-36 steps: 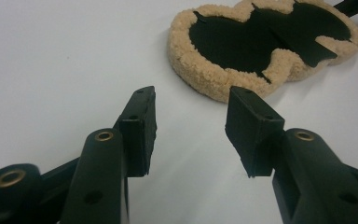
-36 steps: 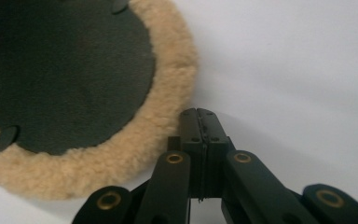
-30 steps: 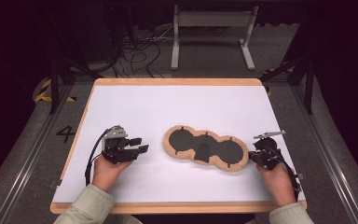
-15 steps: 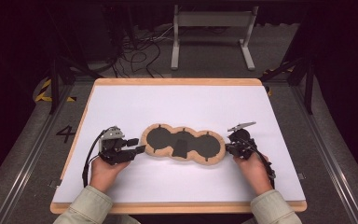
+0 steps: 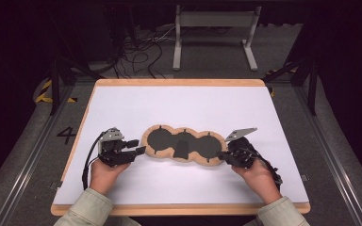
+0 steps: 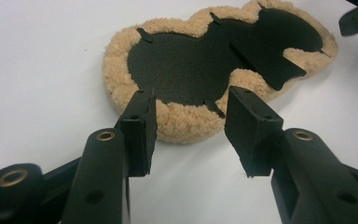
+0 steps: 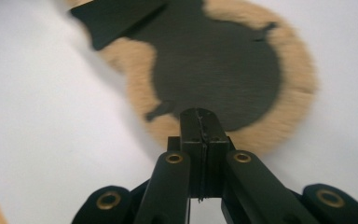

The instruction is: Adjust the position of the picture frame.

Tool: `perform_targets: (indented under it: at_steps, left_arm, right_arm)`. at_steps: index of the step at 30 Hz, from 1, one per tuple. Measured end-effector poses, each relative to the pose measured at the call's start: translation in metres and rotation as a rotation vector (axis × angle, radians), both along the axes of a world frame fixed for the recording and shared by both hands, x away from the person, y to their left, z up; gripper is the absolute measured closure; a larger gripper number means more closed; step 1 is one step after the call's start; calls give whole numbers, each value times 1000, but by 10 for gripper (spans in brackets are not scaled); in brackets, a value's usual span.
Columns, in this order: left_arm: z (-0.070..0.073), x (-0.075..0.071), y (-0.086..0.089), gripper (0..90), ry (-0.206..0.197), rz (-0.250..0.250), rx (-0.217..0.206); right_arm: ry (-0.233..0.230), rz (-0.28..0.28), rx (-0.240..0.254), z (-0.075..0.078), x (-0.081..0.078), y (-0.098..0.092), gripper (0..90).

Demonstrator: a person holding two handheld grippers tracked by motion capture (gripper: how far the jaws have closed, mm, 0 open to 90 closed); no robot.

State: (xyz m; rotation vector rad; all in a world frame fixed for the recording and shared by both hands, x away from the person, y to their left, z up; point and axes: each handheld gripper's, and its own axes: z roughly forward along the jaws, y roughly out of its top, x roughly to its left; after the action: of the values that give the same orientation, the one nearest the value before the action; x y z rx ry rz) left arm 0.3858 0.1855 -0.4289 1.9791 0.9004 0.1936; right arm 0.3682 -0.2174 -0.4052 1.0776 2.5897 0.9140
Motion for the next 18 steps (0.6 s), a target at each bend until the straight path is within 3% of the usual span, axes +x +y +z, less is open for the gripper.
perform_targets:
  at_steps: [4,7,11,14,18]
  left_arm:
    - [0,1,0,540,5,-3,0]
    - [-1,1,1,539,6,-2,-2]
    - [0,1,1,539,7,-6,0]
    - [-1,1,1,540,6,-5,-2]
    - [-1,1,1,539,8,-5,3]
  right_arm:
    - [32,96,-30,-7,-6,21,900]
    - [46,130,-48,-12,-8,31,900]
    - [62,115,-85,-22,-4,37,900]
    - [63,114,-82,-23,-3,36,900]
    - [34,86,-95,-22,-2,32,900]
